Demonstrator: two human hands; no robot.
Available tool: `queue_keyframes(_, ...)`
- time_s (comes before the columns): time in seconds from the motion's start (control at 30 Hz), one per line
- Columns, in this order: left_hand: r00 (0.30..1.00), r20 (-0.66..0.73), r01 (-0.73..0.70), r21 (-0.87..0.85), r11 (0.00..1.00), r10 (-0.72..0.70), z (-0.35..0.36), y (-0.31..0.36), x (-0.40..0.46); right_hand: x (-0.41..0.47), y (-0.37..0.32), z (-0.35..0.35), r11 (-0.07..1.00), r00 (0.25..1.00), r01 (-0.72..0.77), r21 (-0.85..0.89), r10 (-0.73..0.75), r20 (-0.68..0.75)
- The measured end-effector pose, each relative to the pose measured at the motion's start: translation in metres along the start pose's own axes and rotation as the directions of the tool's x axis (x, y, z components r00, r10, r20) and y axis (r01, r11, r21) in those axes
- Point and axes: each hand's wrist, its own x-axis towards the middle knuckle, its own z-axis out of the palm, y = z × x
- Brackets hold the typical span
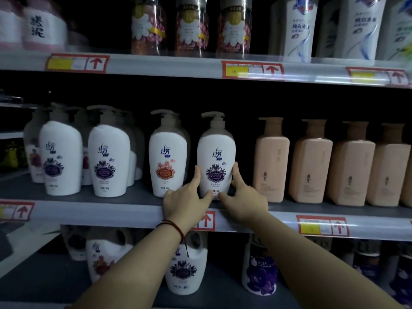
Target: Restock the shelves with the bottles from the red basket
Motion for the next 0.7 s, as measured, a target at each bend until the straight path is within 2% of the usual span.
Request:
queue_keyframes(0.47,1.000,0.020,-0.022,0.103,0.994,0.020,0.002,0.000,0.000,-0.005,0.001,0.006,0.996,0.993,0.065,-0.054,-0.070,-0.091)
queue_keyframes(0.53,0.997,-0.072,-0.007,0.091,0.996,0.013,0.004,0.003,-0.005,-0.008,0.000,0.010,0.994,0.986,0.073,-0.076,-0.084,-0.145)
queue_keyframes(0.63,0.971,-0.239,-0.057,-0.102,0.993,0.031,0.003,-0.001,-0.018,-0.019,-0.001,0.013,0.991,0.948,0.121,-0.047,-0.130,-0.292)
queue_keyframes(0.7,0.954,-0.250,-0.195,-0.099,0.976,0.165,-0.004,-0.006,-0.024,-0.019,-0.002,0.008,0.989,0.935,0.145,-0.027,-0.146,-0.325)
